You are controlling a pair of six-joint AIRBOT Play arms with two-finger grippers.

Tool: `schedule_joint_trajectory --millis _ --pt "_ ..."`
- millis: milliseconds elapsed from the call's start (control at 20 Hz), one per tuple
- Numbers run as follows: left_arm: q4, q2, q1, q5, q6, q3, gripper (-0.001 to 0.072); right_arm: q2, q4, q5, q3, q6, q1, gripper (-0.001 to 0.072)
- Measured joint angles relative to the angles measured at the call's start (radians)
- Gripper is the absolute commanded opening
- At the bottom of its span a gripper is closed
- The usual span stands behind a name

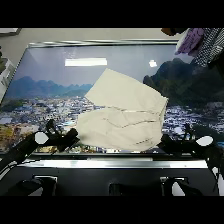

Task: Fold the clothes and pants, and hang the long-sleeved shirts on hangers.

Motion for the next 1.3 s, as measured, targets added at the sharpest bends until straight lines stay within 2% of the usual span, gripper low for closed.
schedule_joint_trajectory --millis 200,400,650,800,900,1100,1300 --pt "0.012 0.020 0.016 -0.053 0.014 0.033 0.0009 0.016 0.014 0.047 0.019 -0.016 0.000 0.0030" --pt "0.107 0.116 0.067 -0.229 0.024 0.092 0.0009 0.118 0.018 0.162 0.064 0.018 0.000 0.0030" --pt "0.205 0.320 0.132 -0.539 0.034 0.158 0.0009 0.369 0.014 0.439 0.110 0.159 0.000 0.0030" --pt "0.224 0.423 0.145 -0.669 0.036 0.205 0.0008 0.510 0.014 0.611 0.169 0.288 0.000 0.0030" --pt "0.227 0.443 0.149 -0.725 0.040 0.251 0.0007 0.550 0.029 0.677 0.231 0.382 -0.001 0.0030" --pt "0.198 0.355 0.151 -0.777 0.081 0.370 0.0007 0.472 0.044 0.699 0.360 0.499 -0.002 0.0030" --pt "0.170 0.138 0.151 -0.792 0.134 0.544 0.0008 0.298 0.056 0.618 0.431 0.529 -0.002 0.0030"
